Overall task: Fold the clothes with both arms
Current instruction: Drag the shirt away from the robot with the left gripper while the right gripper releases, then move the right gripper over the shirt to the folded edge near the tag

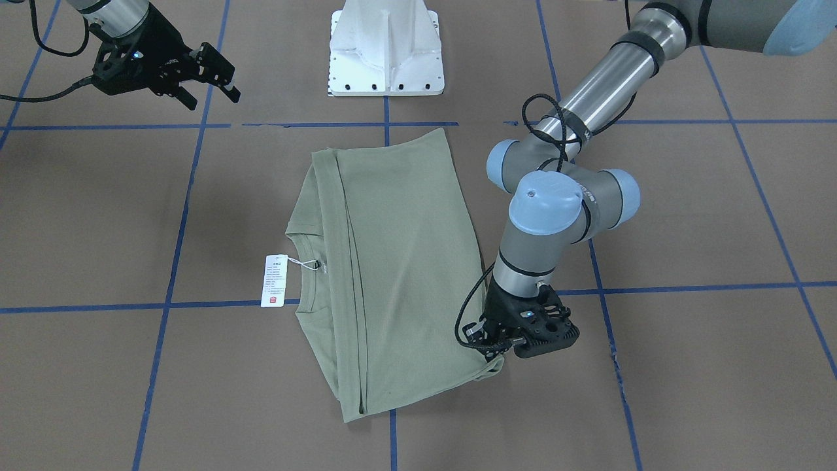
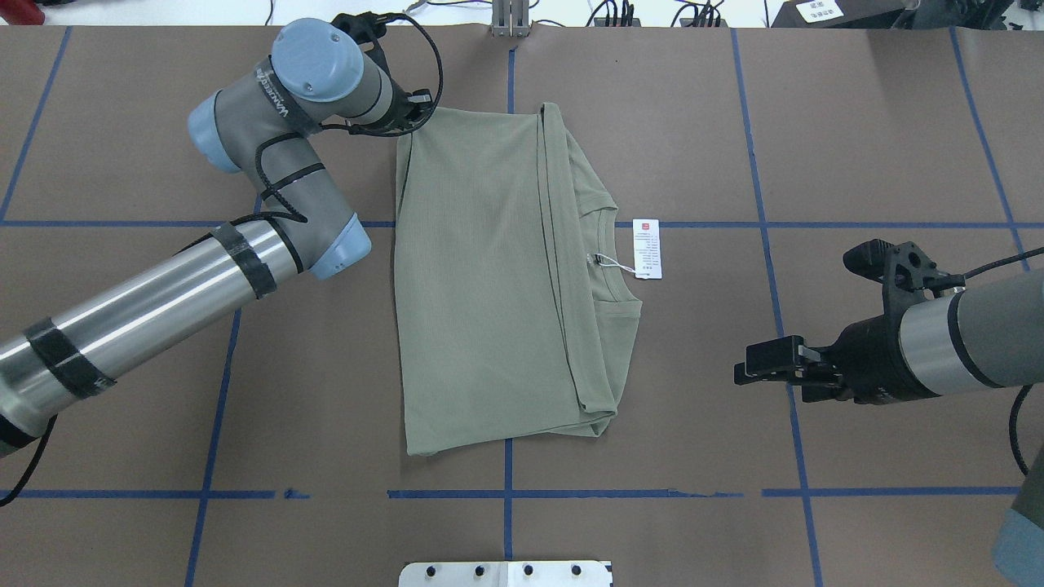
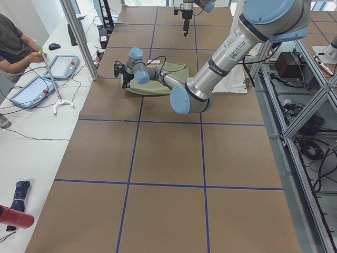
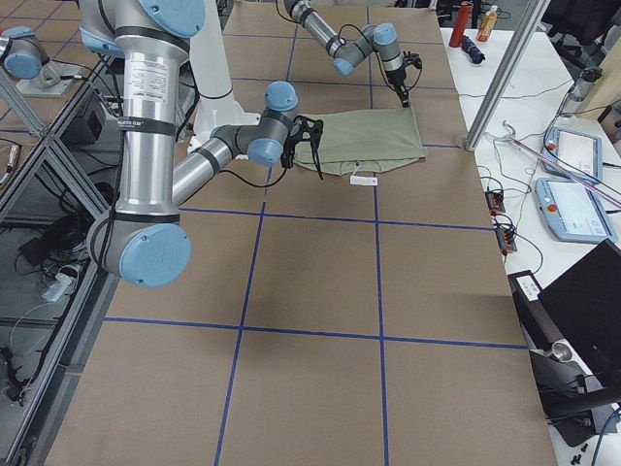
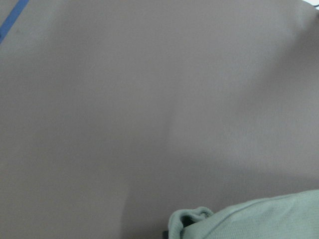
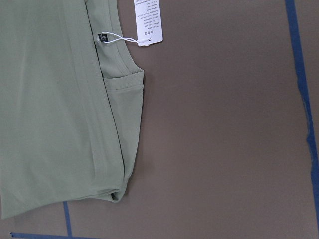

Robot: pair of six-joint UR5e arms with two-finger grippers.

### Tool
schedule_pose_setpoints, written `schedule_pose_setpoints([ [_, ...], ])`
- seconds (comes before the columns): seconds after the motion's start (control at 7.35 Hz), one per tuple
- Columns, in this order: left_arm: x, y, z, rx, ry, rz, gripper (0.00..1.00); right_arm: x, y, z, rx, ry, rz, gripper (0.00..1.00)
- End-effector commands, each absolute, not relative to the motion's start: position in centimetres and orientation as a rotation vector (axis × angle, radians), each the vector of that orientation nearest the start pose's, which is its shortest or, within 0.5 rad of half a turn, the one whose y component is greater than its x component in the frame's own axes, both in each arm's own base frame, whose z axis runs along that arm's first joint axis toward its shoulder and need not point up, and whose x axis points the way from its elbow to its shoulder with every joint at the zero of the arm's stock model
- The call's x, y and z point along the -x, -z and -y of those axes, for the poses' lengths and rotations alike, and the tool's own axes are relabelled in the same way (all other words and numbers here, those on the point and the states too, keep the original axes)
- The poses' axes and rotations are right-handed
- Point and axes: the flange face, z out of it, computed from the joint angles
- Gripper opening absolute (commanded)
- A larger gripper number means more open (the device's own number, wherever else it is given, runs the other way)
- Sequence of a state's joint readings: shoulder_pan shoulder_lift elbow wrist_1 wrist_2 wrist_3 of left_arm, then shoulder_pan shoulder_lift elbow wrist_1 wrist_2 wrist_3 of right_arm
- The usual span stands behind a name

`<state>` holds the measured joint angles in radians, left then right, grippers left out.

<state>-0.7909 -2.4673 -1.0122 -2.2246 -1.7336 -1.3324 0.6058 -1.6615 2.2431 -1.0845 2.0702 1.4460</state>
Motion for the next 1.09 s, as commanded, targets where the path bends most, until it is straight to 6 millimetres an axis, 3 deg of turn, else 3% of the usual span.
schedule_pose_setpoints([
  [0.0, -51.6, -26.8, 69.7, -0.453, 0.385, -0.956, 0.99, 29.2, -32.4, 30.6, 0.047, -0.161, 1.137, 1.00],
  [0.41, -51.0, -26.3, 70.3, -0.483, 0.368, -0.950, 1.00, 30.2, -33.2, 31.5, 0.010, -0.190, 1.107, 1.00],
  [0.68, -49.9, -25.2, 70.1, -0.469, 0.345, -0.978, 1.00, 34.3, -32.3, 34.6, 0.008, -0.195, 1.089, 1.00],
  [0.95, -47.4, -25.4, 67.5, -0.389, 0.303, -0.996, 1.00, 38.6, -28.0, 37.9, -0.008, -0.165, 0.984, 1.00],
])
